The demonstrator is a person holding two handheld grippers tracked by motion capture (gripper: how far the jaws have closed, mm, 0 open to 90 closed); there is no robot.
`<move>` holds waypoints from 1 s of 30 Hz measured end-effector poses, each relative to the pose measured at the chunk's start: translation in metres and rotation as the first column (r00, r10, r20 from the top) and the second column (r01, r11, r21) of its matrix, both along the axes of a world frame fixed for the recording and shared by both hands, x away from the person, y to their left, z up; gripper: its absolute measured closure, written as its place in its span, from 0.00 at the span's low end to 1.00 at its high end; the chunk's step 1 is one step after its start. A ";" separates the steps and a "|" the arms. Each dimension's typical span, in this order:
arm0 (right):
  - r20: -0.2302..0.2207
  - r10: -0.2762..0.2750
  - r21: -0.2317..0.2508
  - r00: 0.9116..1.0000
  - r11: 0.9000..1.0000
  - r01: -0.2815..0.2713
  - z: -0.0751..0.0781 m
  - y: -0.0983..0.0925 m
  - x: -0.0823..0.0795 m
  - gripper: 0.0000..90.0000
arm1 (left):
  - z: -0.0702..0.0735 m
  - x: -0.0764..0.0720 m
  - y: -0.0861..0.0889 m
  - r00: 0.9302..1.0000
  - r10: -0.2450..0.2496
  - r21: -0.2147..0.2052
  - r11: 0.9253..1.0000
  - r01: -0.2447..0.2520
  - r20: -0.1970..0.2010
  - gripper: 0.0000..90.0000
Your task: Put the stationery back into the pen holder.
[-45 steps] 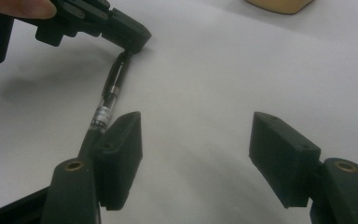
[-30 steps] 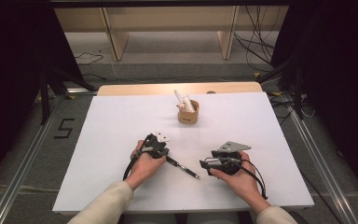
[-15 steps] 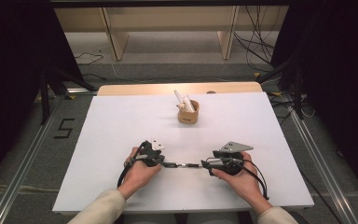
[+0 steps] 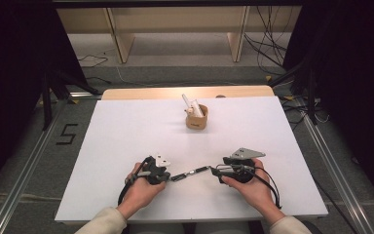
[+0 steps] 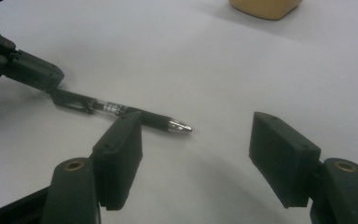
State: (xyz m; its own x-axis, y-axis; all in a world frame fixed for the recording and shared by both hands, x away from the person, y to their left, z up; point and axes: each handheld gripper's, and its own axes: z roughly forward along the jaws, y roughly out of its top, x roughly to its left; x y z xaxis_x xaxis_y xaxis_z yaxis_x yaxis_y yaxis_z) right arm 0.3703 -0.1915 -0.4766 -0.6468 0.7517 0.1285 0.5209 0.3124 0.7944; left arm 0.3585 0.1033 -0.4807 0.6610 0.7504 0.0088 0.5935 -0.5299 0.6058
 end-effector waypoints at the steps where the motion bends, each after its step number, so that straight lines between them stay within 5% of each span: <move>1: 0.000 0.000 0.000 1.000 1.000 0.000 0.000 0.000 0.000 0.39 | 0.000 -0.001 0.000 1.000 -0.001 -0.002 1.000 0.001 0.000 1.00; 30: 0.000 -0.002 0.004 1.000 1.000 0.002 -0.001 0.001 0.000 0.39 | 0.001 -0.027 -0.009 0.995 -0.065 -0.074 0.996 0.059 -0.080 1.00</move>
